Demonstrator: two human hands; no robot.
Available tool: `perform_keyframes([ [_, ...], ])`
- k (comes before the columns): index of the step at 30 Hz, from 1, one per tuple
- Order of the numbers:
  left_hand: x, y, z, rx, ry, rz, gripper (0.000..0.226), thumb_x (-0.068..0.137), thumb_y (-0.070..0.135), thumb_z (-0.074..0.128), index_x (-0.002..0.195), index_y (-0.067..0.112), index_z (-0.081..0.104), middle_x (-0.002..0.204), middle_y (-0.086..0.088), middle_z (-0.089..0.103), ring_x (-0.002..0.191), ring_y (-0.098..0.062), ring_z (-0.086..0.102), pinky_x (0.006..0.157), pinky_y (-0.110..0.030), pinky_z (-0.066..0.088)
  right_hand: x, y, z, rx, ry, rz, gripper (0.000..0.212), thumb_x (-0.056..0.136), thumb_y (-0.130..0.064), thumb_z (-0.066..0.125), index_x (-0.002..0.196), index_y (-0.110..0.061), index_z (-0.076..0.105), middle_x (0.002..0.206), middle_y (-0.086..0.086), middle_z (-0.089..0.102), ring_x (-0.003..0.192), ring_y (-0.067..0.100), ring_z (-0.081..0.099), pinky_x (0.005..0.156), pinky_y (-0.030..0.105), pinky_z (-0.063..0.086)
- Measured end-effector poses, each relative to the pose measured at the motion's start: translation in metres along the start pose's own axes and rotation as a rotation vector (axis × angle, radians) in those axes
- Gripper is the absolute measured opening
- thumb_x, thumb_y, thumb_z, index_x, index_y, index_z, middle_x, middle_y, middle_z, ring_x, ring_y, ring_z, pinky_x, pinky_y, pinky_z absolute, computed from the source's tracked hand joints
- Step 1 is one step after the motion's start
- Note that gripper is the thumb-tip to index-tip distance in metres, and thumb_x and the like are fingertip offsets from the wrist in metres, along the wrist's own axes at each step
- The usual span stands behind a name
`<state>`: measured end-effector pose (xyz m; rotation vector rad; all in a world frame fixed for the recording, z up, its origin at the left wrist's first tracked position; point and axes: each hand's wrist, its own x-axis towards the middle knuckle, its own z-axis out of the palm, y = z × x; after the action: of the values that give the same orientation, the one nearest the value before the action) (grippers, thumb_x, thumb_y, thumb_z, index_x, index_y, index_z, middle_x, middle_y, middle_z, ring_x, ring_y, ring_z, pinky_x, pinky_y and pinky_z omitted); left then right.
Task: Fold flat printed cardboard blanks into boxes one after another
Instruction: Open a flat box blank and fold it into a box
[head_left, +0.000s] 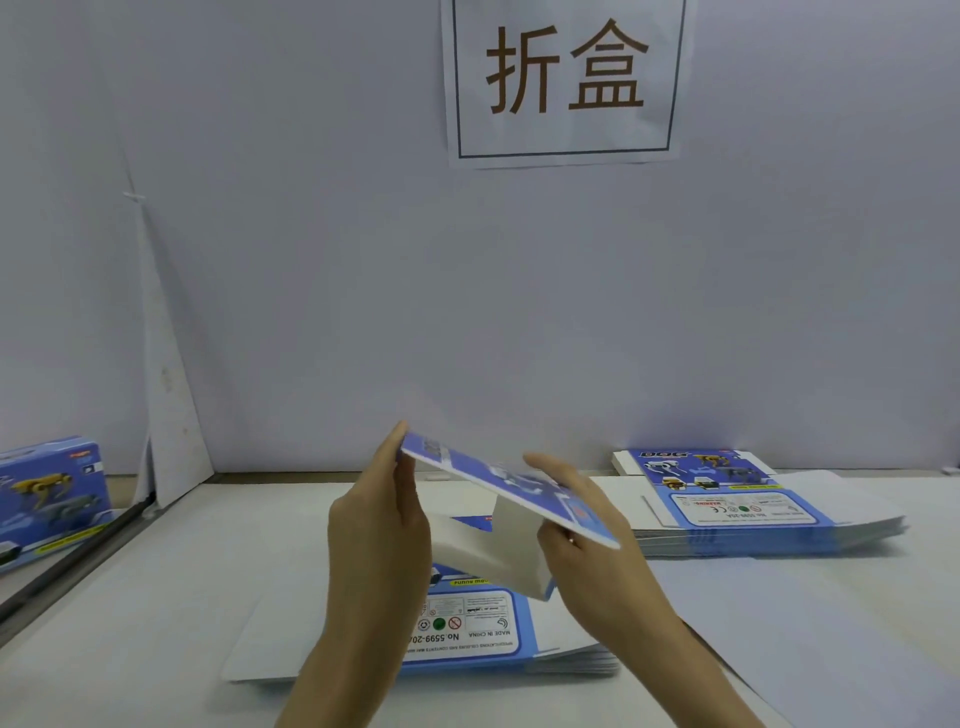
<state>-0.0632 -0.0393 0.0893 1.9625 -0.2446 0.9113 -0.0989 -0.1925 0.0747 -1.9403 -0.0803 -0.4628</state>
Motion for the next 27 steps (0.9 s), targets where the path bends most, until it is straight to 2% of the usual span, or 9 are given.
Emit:
perform_keyframes([
  [3,0.004,0.001,-0.006,0.005,-0.002,0.079,0.030,0.097,0.006,0.049,0.071,0.022,0.051,0.045,0.011,0.041,0.056,-0.001,0.050,0.050,-0.008,0.035,0.001,0.000,0.003,-0.024,-0.022,-0.002,0.047,0.094,-0.008,0.048,0.131,-0.037,0.042,0.119,-0.007,0.053,0.092,-0.016,0.052,0.061,0.007,0.047],
  [6,0.006,-0.004,-0.011,0.018,-0.061,0.141,0.034,0.097,0.004,0.047,0.077,0.029,0.056,0.046,0.011,0.045,0.059,0.002,0.051,0.051,-0.006,0.035,0.003,-0.001,0.004,0.060,-0.085,0.094,0.049,0.094,-0.004,0.045,0.133,-0.034,0.040,0.108,-0.009,0.055,0.083,0.005,0.061,0.059,0.025,0.058],
  [9,0.006,-0.005,-0.010,0.071,-0.027,0.142,0.024,0.097,0.001,0.048,0.083,0.012,0.065,0.047,0.016,0.039,0.061,0.007,0.053,0.054,-0.004,0.037,0.003,-0.001,0.005,0.080,-0.096,0.113,0.052,0.094,0.001,0.039,0.131,-0.035,0.043,0.103,-0.021,0.051,0.083,0.006,0.059,0.057,0.027,0.058],
  [15,0.004,-0.007,-0.006,0.002,-0.064,0.142,0.024,0.099,0.011,0.046,0.079,0.022,0.055,0.053,0.011,0.050,0.049,-0.015,0.055,0.051,-0.009,0.042,0.004,-0.002,0.004,0.191,-0.094,0.139,0.049,0.096,-0.012,0.053,0.125,-0.045,0.033,0.094,-0.019,0.055,0.068,-0.013,0.063,0.048,0.019,0.052],
  [17,0.005,-0.008,-0.007,0.049,-0.047,0.170,0.025,0.097,0.003,0.048,0.079,0.019,0.057,0.052,0.015,0.045,0.043,-0.009,0.048,0.052,-0.006,0.040,0.003,-0.001,0.004,0.203,-0.105,0.143,0.055,0.097,-0.008,0.049,0.130,-0.046,0.030,0.096,-0.021,0.055,0.071,-0.009,0.065,0.051,0.022,0.054],
  [19,0.005,-0.009,-0.006,0.110,0.009,0.193,0.021,0.094,-0.003,0.051,0.078,0.004,0.063,0.051,0.018,0.037,0.042,-0.001,0.039,0.055,-0.003,0.037,0.002,0.000,0.003,0.209,-0.104,0.132,0.051,0.094,-0.010,0.051,0.134,-0.039,0.039,0.097,-0.020,0.059,0.078,-0.005,0.066,0.055,0.025,0.056],
  [21,0.005,-0.007,-0.006,0.096,0.016,0.159,0.018,0.095,0.004,0.052,0.087,-0.005,0.065,0.055,0.017,0.043,0.045,-0.003,0.043,0.056,-0.004,0.038,0.003,0.000,0.001,0.212,-0.098,0.104,0.041,0.087,-0.032,0.062,0.127,-0.031,0.052,0.086,-0.023,0.065,0.078,-0.008,0.065,0.054,0.021,0.055],
  [24,0.005,-0.001,-0.009,-0.167,-0.079,0.057,0.041,0.092,0.044,0.052,0.124,0.018,0.059,0.107,0.018,0.064,0.089,-0.010,0.066,0.069,-0.006,0.042,0.006,0.001,-0.005,0.238,-0.071,0.099,0.027,0.085,-0.046,0.061,0.107,-0.031,0.064,0.075,-0.020,0.068,0.070,-0.002,0.068,0.053,0.020,0.054],
  [27,0.010,-0.001,-0.019,-0.527,-0.086,0.027,0.065,0.076,0.069,0.057,0.134,0.053,0.033,0.143,0.023,0.043,0.130,0.004,0.042,0.102,-0.021,0.037,0.010,-0.001,-0.009,0.409,0.035,0.215,0.014,0.094,-0.032,0.057,0.092,-0.022,0.067,0.068,0.002,0.067,0.054,0.015,0.067,0.053,0.032,0.057],
])
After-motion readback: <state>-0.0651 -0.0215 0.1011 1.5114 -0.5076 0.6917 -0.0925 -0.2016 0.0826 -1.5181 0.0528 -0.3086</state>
